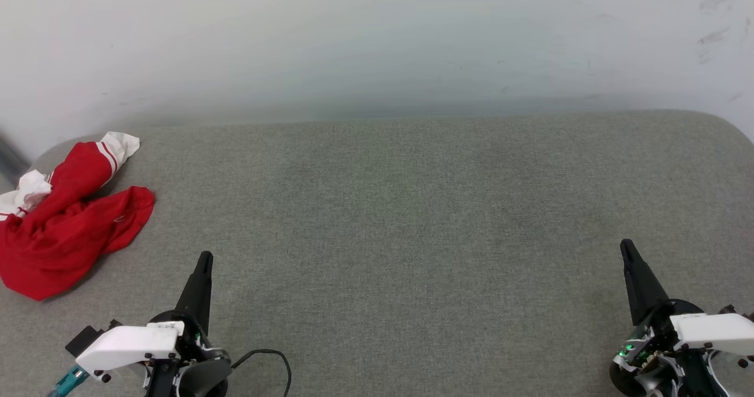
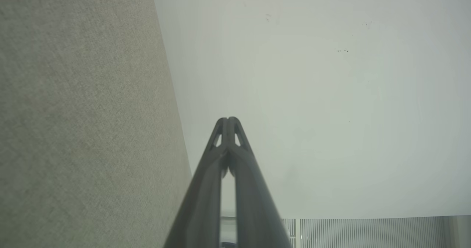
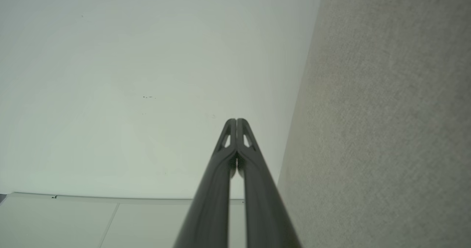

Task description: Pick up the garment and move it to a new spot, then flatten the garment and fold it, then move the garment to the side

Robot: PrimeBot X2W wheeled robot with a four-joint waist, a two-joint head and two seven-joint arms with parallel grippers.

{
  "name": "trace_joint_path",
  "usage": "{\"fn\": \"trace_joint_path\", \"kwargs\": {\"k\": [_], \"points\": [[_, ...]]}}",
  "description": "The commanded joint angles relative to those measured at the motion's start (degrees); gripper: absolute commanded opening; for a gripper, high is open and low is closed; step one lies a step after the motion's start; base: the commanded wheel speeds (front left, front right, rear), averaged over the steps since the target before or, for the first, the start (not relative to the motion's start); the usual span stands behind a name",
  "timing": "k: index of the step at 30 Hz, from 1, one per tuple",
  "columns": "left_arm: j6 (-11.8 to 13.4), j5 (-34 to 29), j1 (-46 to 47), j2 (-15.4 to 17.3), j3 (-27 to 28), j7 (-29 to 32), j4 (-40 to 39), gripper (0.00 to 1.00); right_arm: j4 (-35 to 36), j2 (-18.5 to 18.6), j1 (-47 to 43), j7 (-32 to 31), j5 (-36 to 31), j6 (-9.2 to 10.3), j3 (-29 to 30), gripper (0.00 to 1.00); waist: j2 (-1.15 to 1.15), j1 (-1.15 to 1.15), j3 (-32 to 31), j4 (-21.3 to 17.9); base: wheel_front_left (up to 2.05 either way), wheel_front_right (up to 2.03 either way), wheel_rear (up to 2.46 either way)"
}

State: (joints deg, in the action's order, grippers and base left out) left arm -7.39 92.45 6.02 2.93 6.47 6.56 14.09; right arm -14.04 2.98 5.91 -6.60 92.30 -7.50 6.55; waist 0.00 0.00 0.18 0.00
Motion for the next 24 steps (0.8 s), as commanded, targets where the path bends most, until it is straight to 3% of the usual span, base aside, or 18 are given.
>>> {"fn": "trace_joint_path", "kwargs": {"k": [1,24], "points": [[-0.2,-0.08,0.45,-0.06,0.12,0.05,0.03,0.0,-0.04,-0.22,0.59,0.01,0.22,0.02,-0.02,0.0,0.0,0.0,0.0,0.0,0.0,0.0,0.0],[-0.2,-0.08,0.45,-0.06,0.14,0.05,0.02,0.0,-0.04,-0.22,0.59,0.01,0.22,0.02,-0.04,0.0,0.0,0.0,0.0,0.0,0.0,0.0,0.0]]}}
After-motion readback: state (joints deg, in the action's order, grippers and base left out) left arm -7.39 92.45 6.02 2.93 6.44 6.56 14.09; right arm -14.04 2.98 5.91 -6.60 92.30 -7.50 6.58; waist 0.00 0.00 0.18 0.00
